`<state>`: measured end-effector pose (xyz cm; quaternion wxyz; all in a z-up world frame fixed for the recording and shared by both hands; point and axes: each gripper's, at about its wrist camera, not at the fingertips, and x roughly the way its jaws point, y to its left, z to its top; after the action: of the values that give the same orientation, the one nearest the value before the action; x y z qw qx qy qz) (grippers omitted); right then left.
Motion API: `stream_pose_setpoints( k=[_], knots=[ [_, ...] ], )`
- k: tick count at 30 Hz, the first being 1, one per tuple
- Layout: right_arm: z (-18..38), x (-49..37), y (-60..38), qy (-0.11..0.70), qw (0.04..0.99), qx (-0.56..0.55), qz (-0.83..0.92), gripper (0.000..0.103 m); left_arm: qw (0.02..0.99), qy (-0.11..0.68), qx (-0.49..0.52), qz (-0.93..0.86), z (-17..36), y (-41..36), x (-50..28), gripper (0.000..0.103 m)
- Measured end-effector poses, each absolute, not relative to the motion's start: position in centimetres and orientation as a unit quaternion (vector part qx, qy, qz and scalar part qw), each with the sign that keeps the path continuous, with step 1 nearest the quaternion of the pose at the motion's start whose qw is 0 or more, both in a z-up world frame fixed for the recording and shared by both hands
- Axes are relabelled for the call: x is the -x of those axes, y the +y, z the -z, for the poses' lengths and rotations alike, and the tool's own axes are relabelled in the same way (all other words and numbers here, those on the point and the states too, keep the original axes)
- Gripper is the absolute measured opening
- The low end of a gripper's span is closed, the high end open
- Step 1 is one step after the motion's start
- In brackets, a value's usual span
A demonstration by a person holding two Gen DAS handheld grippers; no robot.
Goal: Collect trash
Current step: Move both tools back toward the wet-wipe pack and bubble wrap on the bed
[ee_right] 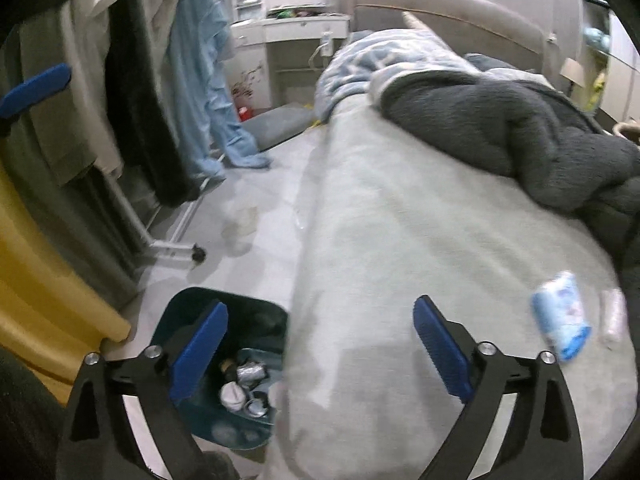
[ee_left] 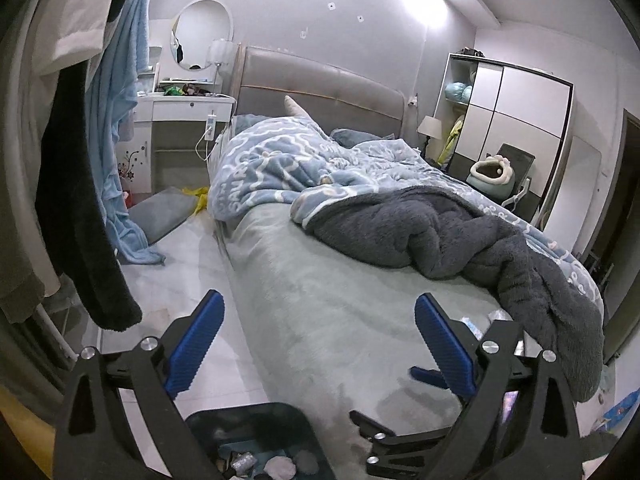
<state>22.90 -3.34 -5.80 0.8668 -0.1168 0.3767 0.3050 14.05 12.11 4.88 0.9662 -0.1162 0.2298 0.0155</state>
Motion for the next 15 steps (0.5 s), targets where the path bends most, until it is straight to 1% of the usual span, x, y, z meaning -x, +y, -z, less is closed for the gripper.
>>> stream_pose_setpoints(
  k=[2,9,15],
  knots=[
    [5.5,-23.1,-4.9,0.374,0.873,0.110,-0.292,0.099,0.967,0.228,0.115,-0.020,-4.9,11.5,-14.4,0.098],
    [4.2,-24.7,-10.8,0.360,0.898,0.087,-0.239,0.100,0.969,0.226,0.101,-0.020,-4.7,9.3,-15.6,0.099],
    [2.5,-26.3,-15.4,0.350,0.915,0.046,-0.197,0.100,0.970,0.235,0.066,-0.005,-4.3,5.9,-16.7,0.100]
  ],
)
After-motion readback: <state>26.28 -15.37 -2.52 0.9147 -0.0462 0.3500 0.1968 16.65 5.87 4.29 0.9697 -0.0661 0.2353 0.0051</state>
